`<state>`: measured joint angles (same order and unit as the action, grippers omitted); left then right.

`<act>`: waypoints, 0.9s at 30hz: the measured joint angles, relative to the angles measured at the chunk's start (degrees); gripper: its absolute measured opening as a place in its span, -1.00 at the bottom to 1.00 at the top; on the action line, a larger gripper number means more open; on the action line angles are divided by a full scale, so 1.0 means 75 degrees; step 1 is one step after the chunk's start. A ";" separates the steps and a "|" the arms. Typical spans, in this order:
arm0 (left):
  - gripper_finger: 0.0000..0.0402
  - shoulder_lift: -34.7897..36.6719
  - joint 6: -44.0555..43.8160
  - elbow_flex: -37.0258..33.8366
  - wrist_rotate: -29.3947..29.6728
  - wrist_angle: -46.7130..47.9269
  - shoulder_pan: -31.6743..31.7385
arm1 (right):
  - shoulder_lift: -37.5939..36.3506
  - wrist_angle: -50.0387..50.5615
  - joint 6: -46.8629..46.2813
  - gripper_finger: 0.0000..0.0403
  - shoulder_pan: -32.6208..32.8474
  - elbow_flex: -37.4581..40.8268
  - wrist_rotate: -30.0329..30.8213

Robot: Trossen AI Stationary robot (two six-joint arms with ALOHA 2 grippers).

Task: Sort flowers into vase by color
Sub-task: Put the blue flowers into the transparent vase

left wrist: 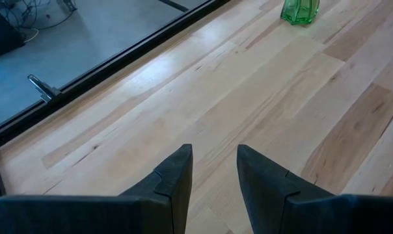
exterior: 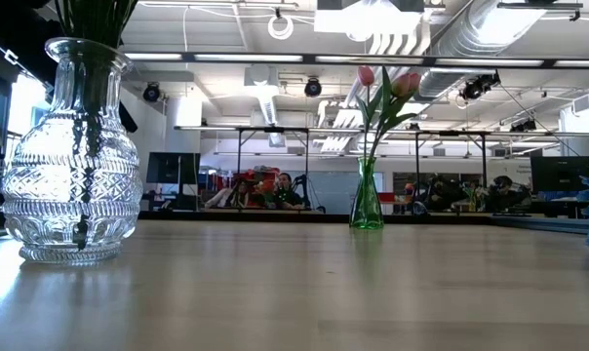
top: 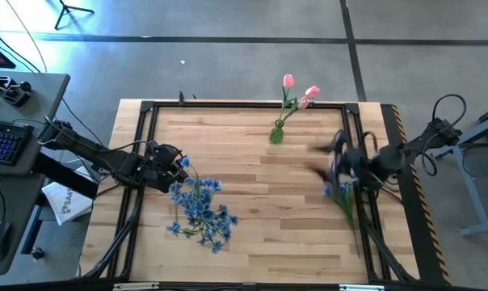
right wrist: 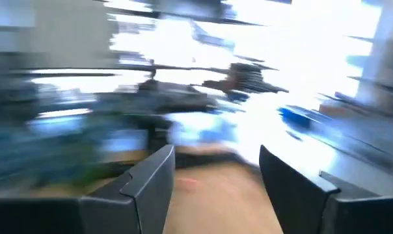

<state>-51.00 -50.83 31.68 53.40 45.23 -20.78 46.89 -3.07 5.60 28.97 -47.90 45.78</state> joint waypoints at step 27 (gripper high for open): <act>-0.45 0.0001 0.0002 0.0000 -0.0008 -0.0003 -0.0001 | 0.0002 0.6286 -0.6974 0.09 -0.0065 0.0000 -0.0428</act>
<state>-50.99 -50.82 31.68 53.34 45.21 -20.79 46.91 44.07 -46.71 28.49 -47.90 42.58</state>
